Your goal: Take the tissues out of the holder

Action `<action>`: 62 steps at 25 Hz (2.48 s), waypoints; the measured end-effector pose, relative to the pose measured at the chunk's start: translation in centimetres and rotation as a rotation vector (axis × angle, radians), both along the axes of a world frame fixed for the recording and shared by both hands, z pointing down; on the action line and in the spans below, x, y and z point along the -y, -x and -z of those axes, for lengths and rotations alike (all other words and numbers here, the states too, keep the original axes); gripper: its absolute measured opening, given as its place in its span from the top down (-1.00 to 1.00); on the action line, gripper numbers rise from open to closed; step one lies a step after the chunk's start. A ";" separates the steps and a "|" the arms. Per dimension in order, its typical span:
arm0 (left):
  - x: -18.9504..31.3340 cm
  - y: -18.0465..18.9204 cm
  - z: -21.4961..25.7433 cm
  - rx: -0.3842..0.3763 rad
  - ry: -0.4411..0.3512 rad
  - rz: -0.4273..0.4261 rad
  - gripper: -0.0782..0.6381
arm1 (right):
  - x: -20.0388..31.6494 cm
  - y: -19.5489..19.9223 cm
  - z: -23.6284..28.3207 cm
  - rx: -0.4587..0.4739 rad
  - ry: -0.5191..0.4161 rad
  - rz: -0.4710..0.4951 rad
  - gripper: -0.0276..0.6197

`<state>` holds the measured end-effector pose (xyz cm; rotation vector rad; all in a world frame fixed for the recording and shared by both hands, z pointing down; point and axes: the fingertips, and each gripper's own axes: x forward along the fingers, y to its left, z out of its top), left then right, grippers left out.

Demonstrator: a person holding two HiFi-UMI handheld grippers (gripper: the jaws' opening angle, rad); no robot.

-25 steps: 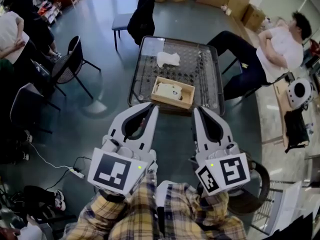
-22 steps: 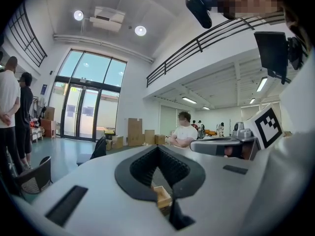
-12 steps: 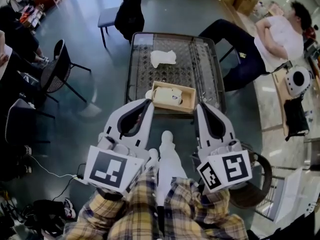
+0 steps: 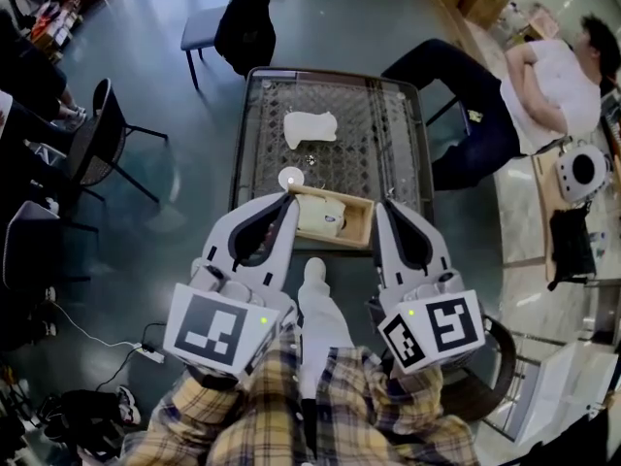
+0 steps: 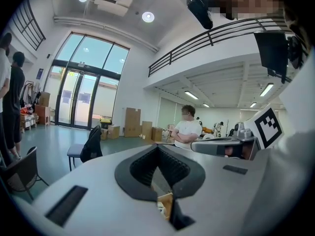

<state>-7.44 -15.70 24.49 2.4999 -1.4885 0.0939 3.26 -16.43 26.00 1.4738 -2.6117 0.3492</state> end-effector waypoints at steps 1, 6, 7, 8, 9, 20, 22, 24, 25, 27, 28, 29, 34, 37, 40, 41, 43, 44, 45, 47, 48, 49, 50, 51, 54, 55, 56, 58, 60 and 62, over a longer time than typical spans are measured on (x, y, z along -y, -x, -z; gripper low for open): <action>1.1 -0.5 -0.1 0.000 0.004 -0.001 0.76 | 1.1 -0.3 -0.1 0.001 0.004 0.005 0.89; 7.0 -2.9 0.5 -0.003 -0.007 0.001 0.76 | 7.1 -1.7 0.4 0.000 -0.009 0.029 0.89; 8.0 -3.3 0.7 -0.002 -0.012 0.003 0.76 | 8.1 -1.9 0.6 -0.001 -0.012 0.035 0.89; 9.0 -3.6 0.9 -0.003 -0.015 0.006 0.76 | 9.1 -2.2 0.8 -0.002 -0.015 0.041 0.89; 9.9 -3.9 1.0 -0.004 -0.018 0.010 0.76 | 10.0 -2.4 1.0 -0.003 -0.018 0.046 0.89; 15.1 -4.3 2.0 0.019 -0.041 0.042 0.76 | 15.0 -2.7 2.4 -0.017 -0.044 0.089 0.89; 15.5 -4.3 1.8 0.021 -0.031 0.036 0.76 | 15.3 -2.5 2.4 -0.018 -0.042 0.089 0.89; 15.9 -4.2 1.5 0.024 -0.019 0.033 0.76 | 15.5 -2.5 2.2 -0.021 -0.033 0.084 0.89; 16.1 -4.2 1.3 0.028 -0.015 0.032 0.76 | 15.6 -2.6 1.9 -0.021 -0.027 0.082 0.89; 16.2 -4.1 0.6 0.040 0.003 0.027 0.76 | 15.7 -2.7 1.2 -0.025 -0.009 0.078 0.89; 16.2 -4.0 0.0 0.046 0.018 0.023 0.76 | 15.6 -2.7 0.7 -0.026 0.005 0.076 0.89; 16.0 -3.9 -0.7 0.052 0.035 0.018 0.76 | 15.5 -2.6 0.1 -0.028 0.023 0.073 0.89; 15.5 -2.8 -5.2 0.106 0.130 -0.017 0.76 | 14.6 -1.8 -4.2 -0.047 0.146 0.081 0.89; 14.9 -2.1 -8.7 0.146 0.202 -0.028 0.76 | 13.7 -1.6 -7.5 -0.055 0.225 0.087 0.89; 14.0 -1.6 -12.1 0.174 0.266 -0.050 0.76 | 12.7 -1.5 -10.8 -0.067 0.296 0.086 0.89; 13.6 -1.6 -13.2 0.180 0.292 -0.060 0.76 | 12.3 -1.4 -11.9 -0.073 0.322 0.087 0.89; 12.8 -1.6 -15.4 0.190 0.347 -0.081 0.76 | 11.5 -1.4 -14.1 -0.085 0.381 0.093 0.89; 12.4 -1.6 -16.4 0.196 0.374 -0.091 0.76 | 11.1 -1.4 -15.3 -0.093 0.410 0.096 0.89; 12.0 -1.7 -17.4 0.204 0.400 -0.104 0.76 | 10.6 -1.5 -16.4 -0.101 0.437 0.099 0.89; 11.2 -1.8 -19.3 0.222 0.447 -0.133 0.76 | 9.7 -1.4 -18.4 -0.116 0.485 0.111 0.89; 10.8 -1.8 -20.2 0.235 0.464 -0.147 0.76 | 9.2 -1.3 -19.4 -0.125 0.508 0.121 0.88; 10.4 -1.8 -21.0 0.253 0.476 -0.163 0.76 | 8.6 -1.2 -20.3 -0.136 0.532 0.134 0.88; 9.9 -1.8 -21.8 0.274 0.487 -0.182 0.76 | 7.9 -1.0 -21.2 -0.148 0.557 0.150 0.87; 9.4 -1.9 -22.6 0.296 0.499 -0.206 0.75 | 7.3 -0.8 -22.1 -0.159 0.582 0.170 0.80; 7.9 -2.4 -24.8 0.353 0.540 -0.284 0.65 | 5.5 -0.3 -24.4 -0.198 0.648 0.231 0.69; 7.4 -2.6 -25.4 0.369 0.552 -0.307 0.61 | 5.0 -0.2 -25.1 -0.212 0.666 0.251 0.65; 7.0 -2.7 -26.0 0.382 0.564 -0.328 0.57 | 4.5 -0.1 -25.7 -0.223 0.683 0.270 0.61; 6.1 -2.8 -27.2 0.395 0.594 -0.363 0.50 | 3.6 0.2 -26.7 -0.242 0.717 0.304 0.52; 5.1 -2.8 -28.3 0.406 0.630 -0.398 0.43 | 2.7 0.4 -27.7 -0.256 0.752 0.335 0.43; 4.3 -2.8 -29.4 0.427 0.660 -0.433 0.38 | 2.0 0.5 -28.6 -0.279 0.782 0.364 0.32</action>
